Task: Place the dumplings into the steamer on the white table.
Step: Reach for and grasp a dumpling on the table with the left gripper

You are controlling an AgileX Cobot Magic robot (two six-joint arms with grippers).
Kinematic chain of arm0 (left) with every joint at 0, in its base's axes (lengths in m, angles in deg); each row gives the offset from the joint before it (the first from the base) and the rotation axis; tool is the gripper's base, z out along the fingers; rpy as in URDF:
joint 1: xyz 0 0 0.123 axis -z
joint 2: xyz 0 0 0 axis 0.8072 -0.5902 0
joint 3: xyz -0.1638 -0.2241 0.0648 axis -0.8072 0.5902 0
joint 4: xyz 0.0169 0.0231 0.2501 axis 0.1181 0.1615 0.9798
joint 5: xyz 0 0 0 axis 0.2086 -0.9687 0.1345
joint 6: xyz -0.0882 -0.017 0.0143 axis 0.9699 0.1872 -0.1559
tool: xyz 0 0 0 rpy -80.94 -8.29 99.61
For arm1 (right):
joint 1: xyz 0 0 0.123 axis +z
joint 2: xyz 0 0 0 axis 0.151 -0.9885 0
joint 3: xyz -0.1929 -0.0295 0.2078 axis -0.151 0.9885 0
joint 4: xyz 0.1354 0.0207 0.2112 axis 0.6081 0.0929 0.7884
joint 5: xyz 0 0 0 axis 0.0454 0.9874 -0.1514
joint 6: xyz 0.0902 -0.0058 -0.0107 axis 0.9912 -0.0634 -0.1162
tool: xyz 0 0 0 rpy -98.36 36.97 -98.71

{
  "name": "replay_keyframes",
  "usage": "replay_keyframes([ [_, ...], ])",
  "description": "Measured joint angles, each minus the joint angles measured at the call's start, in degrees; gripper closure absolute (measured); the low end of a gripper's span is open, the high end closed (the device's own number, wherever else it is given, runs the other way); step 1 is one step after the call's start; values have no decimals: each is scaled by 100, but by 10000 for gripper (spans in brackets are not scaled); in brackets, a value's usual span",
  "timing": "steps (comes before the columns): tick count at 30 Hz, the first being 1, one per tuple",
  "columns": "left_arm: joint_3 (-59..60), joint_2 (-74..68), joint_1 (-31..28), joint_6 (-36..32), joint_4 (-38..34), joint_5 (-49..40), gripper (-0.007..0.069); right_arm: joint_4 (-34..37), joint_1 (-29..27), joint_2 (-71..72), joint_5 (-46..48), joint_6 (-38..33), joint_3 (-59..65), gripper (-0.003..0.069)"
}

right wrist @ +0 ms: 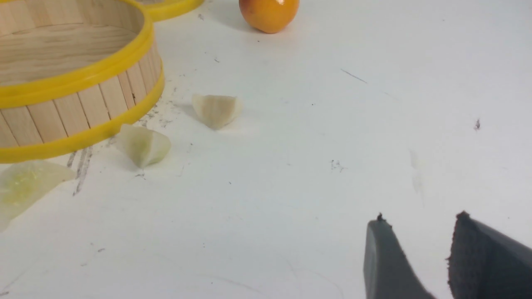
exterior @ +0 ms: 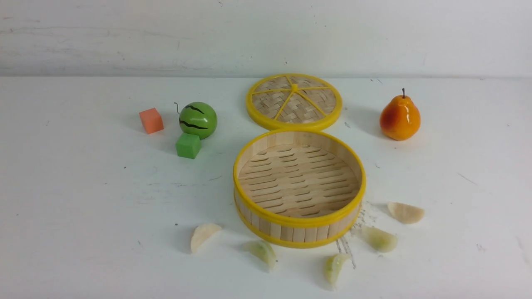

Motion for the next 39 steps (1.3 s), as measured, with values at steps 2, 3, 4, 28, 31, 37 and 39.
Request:
replay_keyframes([
  [2, 0, 0, 0, 0, 0, 0, 387, 0, 0, 0, -100, 0, 13, 419],
  [3, 0, 0, 0, 0, 6, 0, 387, 0, 0, 0, -141, 0, 13, 419],
  [4, 0, 0, 0, 0, 7, 0, 387, 0, 0, 0, -148, 0, 13, 419],
  [28, -884, 0, 0, 1566, -5431, 222, 387, 4607, 12, 0, -178, 2821, -135, 419],
  [31, -1695, 0, 0, -113, -5187, -251, 387, 4699, 12, 0, -10, 1621, -633, 428],
  [37, -3294, -1219, 0, -1230, -3790, -1586, 464, 4702, 12, -908, 297, -1156, -2234, 589],
  [39, -3831, -1967, 0, -1273, -3157, -2166, 533, 4645, 12, -1670, 707, -1865, -2846, 655],
])
